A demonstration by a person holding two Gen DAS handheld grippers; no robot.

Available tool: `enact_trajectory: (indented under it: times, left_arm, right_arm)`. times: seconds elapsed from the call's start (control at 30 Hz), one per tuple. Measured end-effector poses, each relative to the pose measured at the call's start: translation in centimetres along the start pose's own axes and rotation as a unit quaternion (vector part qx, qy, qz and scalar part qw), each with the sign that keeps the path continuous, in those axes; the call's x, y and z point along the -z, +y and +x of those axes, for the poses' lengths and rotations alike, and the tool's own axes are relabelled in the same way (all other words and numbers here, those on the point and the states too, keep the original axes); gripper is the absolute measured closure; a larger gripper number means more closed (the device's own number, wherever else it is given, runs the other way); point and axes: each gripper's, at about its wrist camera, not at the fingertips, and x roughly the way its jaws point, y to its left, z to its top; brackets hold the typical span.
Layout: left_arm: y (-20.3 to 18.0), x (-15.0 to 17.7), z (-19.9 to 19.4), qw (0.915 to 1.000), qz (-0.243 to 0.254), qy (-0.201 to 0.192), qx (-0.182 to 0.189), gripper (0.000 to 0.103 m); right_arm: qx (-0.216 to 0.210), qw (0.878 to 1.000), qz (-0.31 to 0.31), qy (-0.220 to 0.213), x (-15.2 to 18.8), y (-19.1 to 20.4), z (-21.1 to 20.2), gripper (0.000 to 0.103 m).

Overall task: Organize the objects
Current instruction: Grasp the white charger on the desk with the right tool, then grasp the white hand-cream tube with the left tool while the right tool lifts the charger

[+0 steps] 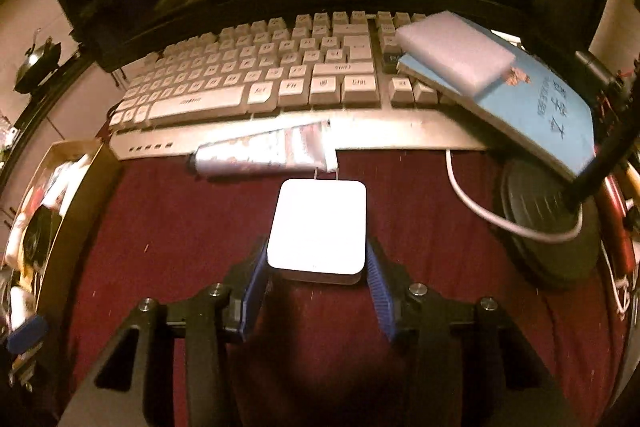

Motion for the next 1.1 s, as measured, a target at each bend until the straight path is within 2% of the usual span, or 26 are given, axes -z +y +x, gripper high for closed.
enact_trajectory:
  times: [0.17, 0.23, 0.4, 0.57, 0.73, 0.8, 0.93, 1.1]
  left_arm:
    - [-0.7, -0.3, 0.1, 0.9997, 0.013, 0.017, 0.007, 0.044]
    - [-1.5, -0.7, 0.1, 0.9991, 0.034, 0.024, -0.003, 0.044]
    - [-3.9, -1.8, -0.3, 0.9958, 0.09, 0.016, -0.01, 0.044]
    - [-5.5, -4.0, 0.9, 0.9935, 0.111, 0.019, -0.012, 0.044]
    - [-6.5, -6.9, 3.5, 0.9917, 0.123, 0.033, 0.015, 0.044]
    - [-7.0, -7.9, 5.0, 0.9893, 0.14, 0.039, 0.011, 0.044]
    - [-7.8, -8.7, 7.7, 0.9822, 0.181, 0.044, -0.02, 0.044]
    - [-8.7, -9.6, 10.7, 0.9766, 0.203, 0.072, -0.001, 0.044]
  right_arm:
    - [-0.019, 1.0, -0.007, 0.007, 2.0, -0.2, -1.6, 0.056]
    - [-0.026, 1.0, -0.009, 0.008, 2.9, -0.9, -2.4, 0.057]
    - [-0.032, 0.999, -0.006, 0.004, 3.9, -2.6, -3.9, 0.058]
    - [-0.04, 0.999, 0.008, -0.002, 4.4, -4.7, -5.0, 0.058]
    - [-0.037, 0.999, 0.031, -0.01, 4.8, -7.3, -5.6, 0.058]
    - [-0.032, 0.999, 0.028, -0.015, 5.0, -7.6, -5.9, 0.058]
    - [-0.04, 0.999, 0.025, -0.015, 5.0, -7.8, -5.8, 0.058]
    - [-0.049, 0.999, 0.021, -0.011, 5.1, -8.0, -5.5, 0.058]
